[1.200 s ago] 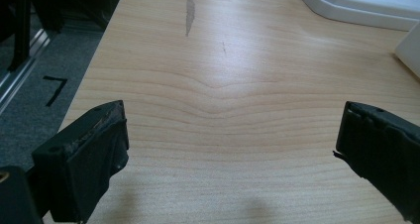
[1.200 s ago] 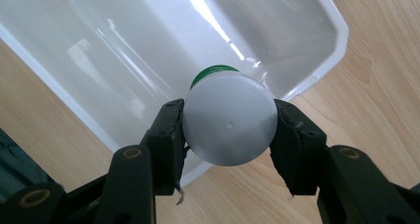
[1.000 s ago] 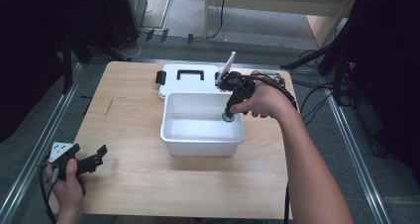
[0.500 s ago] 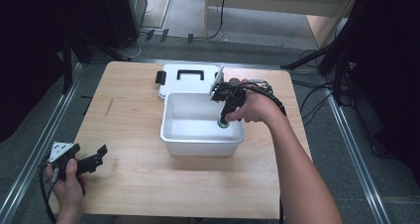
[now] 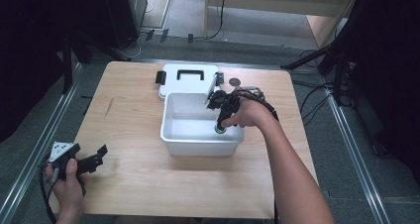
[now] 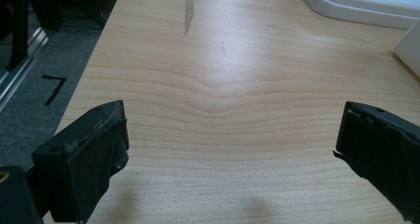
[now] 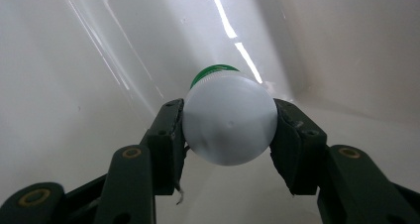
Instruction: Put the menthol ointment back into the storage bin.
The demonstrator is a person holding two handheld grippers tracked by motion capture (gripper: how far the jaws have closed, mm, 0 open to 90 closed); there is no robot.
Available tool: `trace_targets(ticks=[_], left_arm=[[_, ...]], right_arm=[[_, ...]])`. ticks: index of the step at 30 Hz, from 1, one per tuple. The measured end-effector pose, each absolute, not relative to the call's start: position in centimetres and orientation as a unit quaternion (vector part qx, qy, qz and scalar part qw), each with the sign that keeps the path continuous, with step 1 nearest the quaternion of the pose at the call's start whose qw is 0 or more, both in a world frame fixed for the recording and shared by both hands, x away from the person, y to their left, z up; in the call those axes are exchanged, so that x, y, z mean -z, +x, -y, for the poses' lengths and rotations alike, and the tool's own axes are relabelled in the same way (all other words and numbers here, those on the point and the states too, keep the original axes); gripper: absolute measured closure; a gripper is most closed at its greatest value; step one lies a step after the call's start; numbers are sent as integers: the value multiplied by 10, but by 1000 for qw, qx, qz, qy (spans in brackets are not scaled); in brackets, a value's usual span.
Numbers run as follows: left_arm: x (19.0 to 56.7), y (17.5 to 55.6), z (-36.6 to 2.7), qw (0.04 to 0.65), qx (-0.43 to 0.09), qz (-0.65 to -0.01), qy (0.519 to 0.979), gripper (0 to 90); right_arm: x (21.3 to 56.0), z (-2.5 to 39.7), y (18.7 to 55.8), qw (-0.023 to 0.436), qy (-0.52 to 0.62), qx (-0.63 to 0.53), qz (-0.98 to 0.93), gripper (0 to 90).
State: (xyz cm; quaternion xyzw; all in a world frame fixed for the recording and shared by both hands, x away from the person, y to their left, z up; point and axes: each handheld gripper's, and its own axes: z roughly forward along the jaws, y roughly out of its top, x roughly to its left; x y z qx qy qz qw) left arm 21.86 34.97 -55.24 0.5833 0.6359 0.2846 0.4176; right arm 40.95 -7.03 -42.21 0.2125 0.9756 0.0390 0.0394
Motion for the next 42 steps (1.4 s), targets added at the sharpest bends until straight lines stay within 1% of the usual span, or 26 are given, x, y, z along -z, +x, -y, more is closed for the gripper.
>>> trace_targets(ticks=[4, 9, 21, 42], left_arm=[[552, 219, -350, 417, -285, -636, 583, 3], [552, 219, -349, 417, -284, -637, 583, 3], [552, 219, -349, 417, -285, -637, 582, 3], [553, 219, -349, 418, -284, -637, 583, 3]], right_arm=[[427, 69, 410, 41, 209, -29, -977, 514], [436, 68, 411, 61, 196, -1, -979, 513], [447, 65, 406, 75, 171, 22, -982, 513], [453, 59, 403, 96, 145, 73, -982, 511]])
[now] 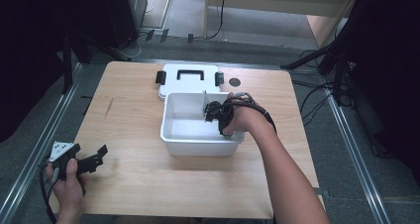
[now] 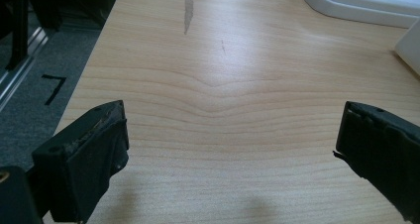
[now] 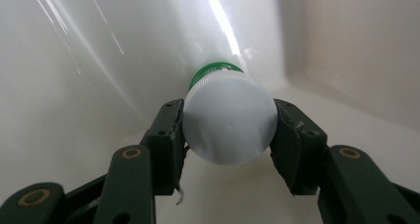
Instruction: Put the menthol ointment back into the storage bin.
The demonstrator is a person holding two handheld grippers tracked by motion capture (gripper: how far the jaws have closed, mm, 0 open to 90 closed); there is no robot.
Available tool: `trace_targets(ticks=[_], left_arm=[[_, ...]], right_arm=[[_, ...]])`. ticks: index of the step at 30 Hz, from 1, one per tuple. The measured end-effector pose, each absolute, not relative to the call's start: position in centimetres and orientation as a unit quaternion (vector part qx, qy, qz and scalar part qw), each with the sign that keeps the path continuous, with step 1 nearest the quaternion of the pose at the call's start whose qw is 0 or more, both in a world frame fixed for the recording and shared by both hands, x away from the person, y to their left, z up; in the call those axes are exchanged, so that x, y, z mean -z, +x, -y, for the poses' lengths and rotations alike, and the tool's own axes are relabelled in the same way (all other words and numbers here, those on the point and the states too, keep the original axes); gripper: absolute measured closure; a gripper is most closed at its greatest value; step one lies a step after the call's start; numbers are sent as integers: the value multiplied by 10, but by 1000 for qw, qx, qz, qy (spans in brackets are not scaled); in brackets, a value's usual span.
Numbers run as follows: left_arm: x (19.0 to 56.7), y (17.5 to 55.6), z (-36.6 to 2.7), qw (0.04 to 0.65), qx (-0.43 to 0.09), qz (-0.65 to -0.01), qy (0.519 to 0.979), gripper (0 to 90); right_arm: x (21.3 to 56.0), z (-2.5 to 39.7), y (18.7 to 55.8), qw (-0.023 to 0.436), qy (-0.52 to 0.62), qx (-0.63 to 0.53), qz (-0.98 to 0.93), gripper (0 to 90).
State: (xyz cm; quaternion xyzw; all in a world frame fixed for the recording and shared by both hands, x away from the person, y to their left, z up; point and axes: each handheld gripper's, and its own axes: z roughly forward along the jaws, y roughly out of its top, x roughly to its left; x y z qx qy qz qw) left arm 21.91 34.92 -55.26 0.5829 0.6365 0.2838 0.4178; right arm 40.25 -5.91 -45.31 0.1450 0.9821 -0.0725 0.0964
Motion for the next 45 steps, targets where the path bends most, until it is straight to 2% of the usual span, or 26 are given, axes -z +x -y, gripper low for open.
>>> trace_targets(ticks=[16, 19, 28, 36, 45], left_arm=[[553, 219, -350, 418, -283, -637, 583, 3], [553, 219, -349, 418, -283, -637, 583, 3], [553, 219, -349, 418, -283, -637, 583, 3], [553, 219, -349, 418, -283, -636, 584, 3], [553, 219, -349, 418, -284, -636, 584, 3]], right_arm=[[455, 58, 401, 99, 129, 89, -983, 497], [455, 58, 401, 99, 127, 93, -983, 527], [454, 60, 401, 98, 127, 87, -983, 520], [448, 62, 399, 90, 135, 63, -985, 440], [423, 72, 396, 91, 159, 14, -983, 352]])
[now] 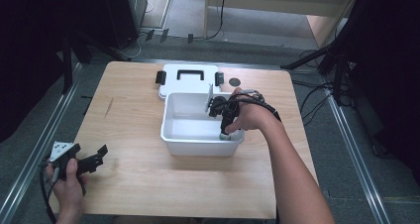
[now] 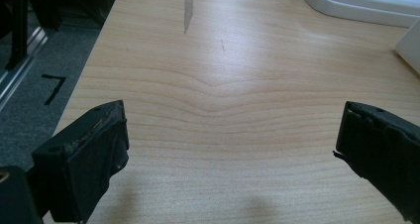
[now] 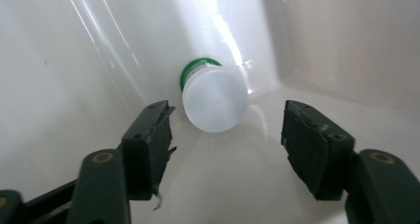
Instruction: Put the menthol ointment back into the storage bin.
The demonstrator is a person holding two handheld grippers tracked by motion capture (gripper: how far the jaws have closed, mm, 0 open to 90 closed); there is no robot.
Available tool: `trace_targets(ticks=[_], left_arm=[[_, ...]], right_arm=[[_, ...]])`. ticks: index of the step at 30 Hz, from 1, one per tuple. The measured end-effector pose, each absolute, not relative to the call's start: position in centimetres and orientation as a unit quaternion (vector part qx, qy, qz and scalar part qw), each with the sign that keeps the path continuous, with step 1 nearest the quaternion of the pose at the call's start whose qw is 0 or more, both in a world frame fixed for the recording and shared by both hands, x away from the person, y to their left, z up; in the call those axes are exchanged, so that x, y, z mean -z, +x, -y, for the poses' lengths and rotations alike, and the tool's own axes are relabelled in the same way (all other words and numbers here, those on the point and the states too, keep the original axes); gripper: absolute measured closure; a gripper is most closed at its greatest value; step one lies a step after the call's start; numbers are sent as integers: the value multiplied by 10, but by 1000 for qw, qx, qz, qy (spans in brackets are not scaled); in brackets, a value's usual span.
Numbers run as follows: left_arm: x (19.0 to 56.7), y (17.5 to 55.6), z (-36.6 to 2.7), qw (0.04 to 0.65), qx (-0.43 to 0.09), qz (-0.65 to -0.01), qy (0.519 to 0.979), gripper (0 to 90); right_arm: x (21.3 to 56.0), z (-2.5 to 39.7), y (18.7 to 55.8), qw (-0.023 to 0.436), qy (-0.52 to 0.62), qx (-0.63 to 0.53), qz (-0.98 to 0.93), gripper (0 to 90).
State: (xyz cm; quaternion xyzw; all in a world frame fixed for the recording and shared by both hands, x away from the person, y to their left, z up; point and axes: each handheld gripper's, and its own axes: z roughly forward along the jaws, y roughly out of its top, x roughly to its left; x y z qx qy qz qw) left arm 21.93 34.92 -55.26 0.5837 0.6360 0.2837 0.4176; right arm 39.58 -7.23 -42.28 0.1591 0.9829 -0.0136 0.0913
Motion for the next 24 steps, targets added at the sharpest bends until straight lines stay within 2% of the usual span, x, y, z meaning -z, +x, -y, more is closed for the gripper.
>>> trace_targets(ticks=[1, 6, 11, 17, 20, 24], left_arm=[[553, 219, -349, 417, -284, -636, 584, 3], [553, 219, -349, 416, -284, -636, 584, 3], [553, 219, -349, 418, -284, -637, 583, 3], [553, 219, -349, 417, -284, -636, 584, 3], [553, 219, -349, 416, -284, -636, 584, 3], [552, 219, -349, 416, -284, -636, 585, 3]], right_arm=[[416, 76, 395, 95, 170, 3, -981, 312], [403, 84, 392, 102, 183, -28, -978, 254], [390, 94, 388, 116, 201, -66, -970, 146], [377, 104, 383, 122, 219, -124, -960, 94], [371, 116, 382, 130, 255, -161, -944, 9], [370, 130, 380, 139, 282, -199, -928, 0]])
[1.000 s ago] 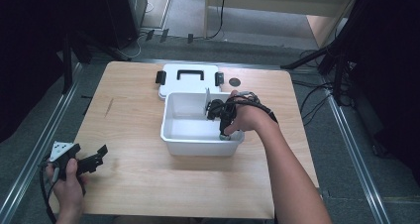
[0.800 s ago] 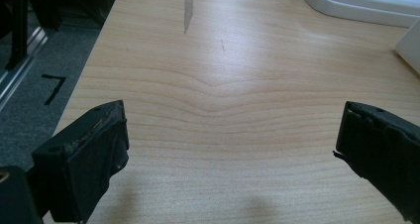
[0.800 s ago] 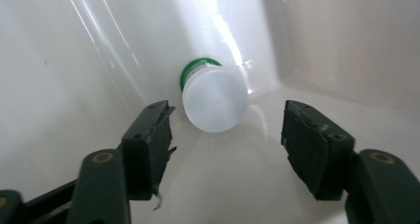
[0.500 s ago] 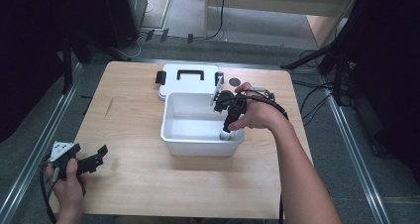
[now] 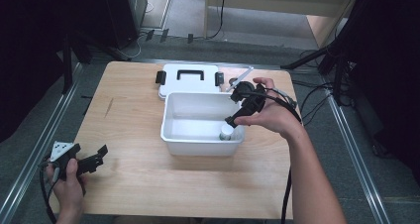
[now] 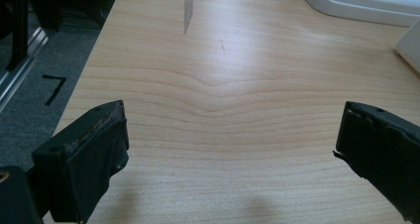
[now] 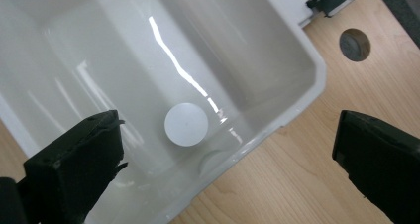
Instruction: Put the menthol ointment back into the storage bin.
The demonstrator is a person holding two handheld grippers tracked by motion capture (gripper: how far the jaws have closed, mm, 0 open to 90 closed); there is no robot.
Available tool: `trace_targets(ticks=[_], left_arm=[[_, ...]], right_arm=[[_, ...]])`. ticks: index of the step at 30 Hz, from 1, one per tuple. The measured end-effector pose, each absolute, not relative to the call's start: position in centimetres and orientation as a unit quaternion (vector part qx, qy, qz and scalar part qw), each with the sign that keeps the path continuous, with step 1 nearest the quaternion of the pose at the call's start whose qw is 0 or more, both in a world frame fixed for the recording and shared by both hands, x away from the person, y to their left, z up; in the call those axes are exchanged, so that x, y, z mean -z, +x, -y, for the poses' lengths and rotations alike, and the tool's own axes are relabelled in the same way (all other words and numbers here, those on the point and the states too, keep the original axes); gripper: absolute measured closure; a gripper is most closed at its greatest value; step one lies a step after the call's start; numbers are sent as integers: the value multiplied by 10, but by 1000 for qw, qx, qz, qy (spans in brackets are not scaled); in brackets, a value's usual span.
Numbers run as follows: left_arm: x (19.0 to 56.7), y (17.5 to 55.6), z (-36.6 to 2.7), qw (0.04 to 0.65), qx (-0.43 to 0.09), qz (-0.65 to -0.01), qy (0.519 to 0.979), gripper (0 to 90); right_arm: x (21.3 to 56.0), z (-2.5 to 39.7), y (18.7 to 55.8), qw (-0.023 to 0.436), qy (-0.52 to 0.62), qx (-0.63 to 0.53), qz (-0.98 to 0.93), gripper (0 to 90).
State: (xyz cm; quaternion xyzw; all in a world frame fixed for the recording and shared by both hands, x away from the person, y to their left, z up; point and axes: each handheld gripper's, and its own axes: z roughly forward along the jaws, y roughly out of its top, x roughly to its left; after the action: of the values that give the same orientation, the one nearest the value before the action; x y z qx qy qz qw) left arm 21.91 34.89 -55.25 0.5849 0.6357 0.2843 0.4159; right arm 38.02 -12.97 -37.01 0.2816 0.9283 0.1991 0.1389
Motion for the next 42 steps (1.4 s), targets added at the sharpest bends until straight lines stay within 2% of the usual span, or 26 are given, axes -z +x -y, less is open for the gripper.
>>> trace_targets(ticks=[6, 15, 27, 42], left_arm=[[553, 219, -349, 416, -285, -636, 585, 3], [552, 219, -348, 416, -285, -635, 585, 3], [552, 219, -348, 415, -287, -634, 586, 3], [552, 219, -347, 411, -290, -631, 590, 3]], right_arm=[[375, 156, 378, 169, 327, -271, -890, 0], [395, 191, 365, 196, 355, -318, -857, 0], [426, 232, 345, 200, 399, -359, -820, 0], [484, 302, 307, 222, 461, -395, -763, 0]])
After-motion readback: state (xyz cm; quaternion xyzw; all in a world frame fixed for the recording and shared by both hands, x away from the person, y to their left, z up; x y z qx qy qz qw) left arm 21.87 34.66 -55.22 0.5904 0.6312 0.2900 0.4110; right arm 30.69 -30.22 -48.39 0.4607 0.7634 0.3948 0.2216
